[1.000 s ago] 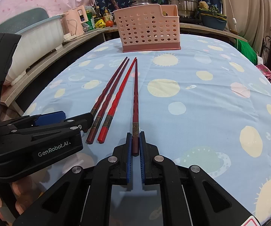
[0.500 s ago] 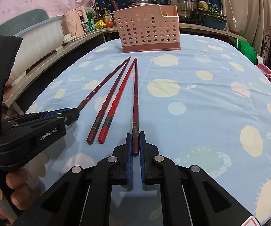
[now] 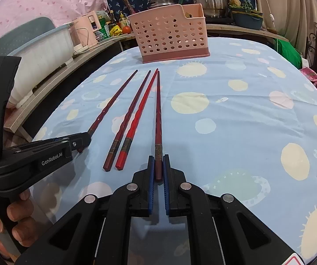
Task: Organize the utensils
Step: 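Lift both dark red chopsticks and carry them over the pink basket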
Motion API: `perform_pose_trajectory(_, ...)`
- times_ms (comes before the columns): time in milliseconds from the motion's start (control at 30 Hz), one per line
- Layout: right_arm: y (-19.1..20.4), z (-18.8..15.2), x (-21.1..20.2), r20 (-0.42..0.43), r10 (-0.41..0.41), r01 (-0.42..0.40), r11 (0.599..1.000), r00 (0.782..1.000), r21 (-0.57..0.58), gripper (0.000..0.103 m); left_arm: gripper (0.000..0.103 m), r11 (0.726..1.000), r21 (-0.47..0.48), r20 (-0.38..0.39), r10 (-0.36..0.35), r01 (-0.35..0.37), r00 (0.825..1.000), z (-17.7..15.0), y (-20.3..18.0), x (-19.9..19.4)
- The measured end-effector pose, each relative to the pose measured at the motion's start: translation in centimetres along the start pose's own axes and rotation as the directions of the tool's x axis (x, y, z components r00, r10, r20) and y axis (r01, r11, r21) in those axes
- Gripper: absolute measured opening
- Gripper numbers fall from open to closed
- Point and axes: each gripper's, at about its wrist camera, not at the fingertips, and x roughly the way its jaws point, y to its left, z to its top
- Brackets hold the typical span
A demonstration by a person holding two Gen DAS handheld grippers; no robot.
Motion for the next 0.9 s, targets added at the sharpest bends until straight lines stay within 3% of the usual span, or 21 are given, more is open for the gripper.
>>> perform_pose_trajectory(500,-2.3,3.3,-3.0,0.101,0.035,-0.044,0.995,0.994,0.092,0.007,0.007,1.0,0.005,-0.004,0.007,-0.007,1.0,1.2,-0.4,-1.2)
perform_pose_trajectory(900,-4.2,8.3,-5.7,0.219,0.058,-0.092,0.985,0.974,0.148,0.007,0.007,0.999,0.031,0.071,-0.017,0.015,0.997,4.3,-1.6,-3.7)
